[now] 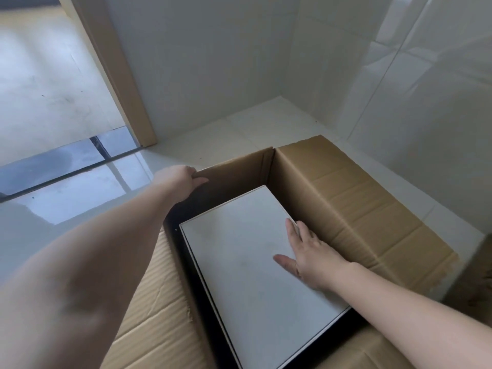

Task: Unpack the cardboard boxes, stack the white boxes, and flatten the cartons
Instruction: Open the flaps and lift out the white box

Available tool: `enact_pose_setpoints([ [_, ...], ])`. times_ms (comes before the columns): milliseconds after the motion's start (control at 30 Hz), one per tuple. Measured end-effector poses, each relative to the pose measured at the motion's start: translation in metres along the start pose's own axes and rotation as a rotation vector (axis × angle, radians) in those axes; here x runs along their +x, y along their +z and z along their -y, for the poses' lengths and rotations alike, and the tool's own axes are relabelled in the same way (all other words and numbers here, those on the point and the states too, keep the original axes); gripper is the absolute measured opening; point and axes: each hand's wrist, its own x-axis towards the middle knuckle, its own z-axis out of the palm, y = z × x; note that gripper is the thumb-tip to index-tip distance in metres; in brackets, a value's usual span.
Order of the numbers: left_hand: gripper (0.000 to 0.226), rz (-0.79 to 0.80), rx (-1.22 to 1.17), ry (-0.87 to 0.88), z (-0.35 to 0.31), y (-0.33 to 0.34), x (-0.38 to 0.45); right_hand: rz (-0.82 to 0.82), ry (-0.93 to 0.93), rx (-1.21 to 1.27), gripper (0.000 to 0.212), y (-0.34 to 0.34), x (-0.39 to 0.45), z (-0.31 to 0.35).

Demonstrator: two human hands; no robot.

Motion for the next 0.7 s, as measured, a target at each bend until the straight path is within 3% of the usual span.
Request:
enact_pose_setpoints([
  [167,0.043,-0.095,0.041,-0.018,-0.015,-0.006,-0.022,0.033,0.024,-0.019,0.090,-0.005,-0.003,0.003],
  [300,0.081,-0.086,-0.073,-0.096,-0.041,-0.008,-0.070,0.035,0.051,0.056,0.092,-0.007,-0.005,0.003],
  [500,0.091,-0.008,-0.673,-0.560,-0.100,0.012,-0.177,0.030,0.191,0.376,0.113,-0.016,-0.001,0.004],
  [633,0.071,0.156,-0.938,-0.839,-0.126,0.027,-0.206,-0.010,0.253,0.487,0.088,-0.020,0.002,-0.001],
  [700,0.058,0.150,-1.036,-0.918,-0.130,0.031,-0.214,-0.010,0.273,0.533,0.084,-0.019,0.003,-0.004],
])
